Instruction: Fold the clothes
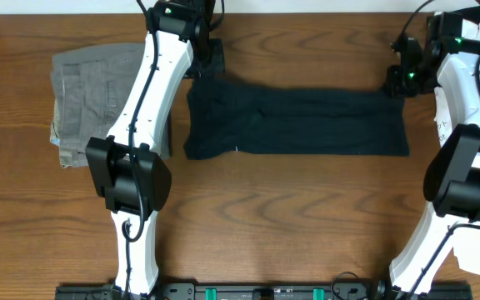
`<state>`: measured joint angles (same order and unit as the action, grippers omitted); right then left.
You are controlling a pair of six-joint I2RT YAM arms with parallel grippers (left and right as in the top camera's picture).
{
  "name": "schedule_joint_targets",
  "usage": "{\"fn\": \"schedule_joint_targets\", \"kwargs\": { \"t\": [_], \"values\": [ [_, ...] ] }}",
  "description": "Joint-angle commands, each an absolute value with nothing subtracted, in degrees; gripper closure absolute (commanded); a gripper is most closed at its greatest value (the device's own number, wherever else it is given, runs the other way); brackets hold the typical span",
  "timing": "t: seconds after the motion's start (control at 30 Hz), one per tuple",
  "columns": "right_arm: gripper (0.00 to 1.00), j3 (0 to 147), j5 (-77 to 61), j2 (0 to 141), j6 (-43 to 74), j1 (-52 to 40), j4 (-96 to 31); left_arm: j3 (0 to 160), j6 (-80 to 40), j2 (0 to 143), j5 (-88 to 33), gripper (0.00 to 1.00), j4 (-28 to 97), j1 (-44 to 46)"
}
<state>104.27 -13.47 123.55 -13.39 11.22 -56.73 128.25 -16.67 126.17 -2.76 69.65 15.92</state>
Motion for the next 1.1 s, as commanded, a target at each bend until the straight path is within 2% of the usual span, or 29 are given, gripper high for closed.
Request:
{"fn": "schedule_joint_targets", "kwargs": {
  "t": [0.0,0.73,1.07],
  "values": [
    [0.99,104.2,-14.0,120.3,-14.2,12.4,-57.9,127.7,-16.2,125.8,-3.6,0.94,70.9,15.9],
    [0.99,103.7,-13.3,118.8,-17.7,17.8,-70.7,116.7,-16.5,126.0,-3.4,0.94,71.6,16.0],
    [0.99,94.1,-13.3,118.8,-17.8,18.3,-67.7,115.5,-18.1,126.0,-3.4,0.94,75.0,15.9]
  ]
}}
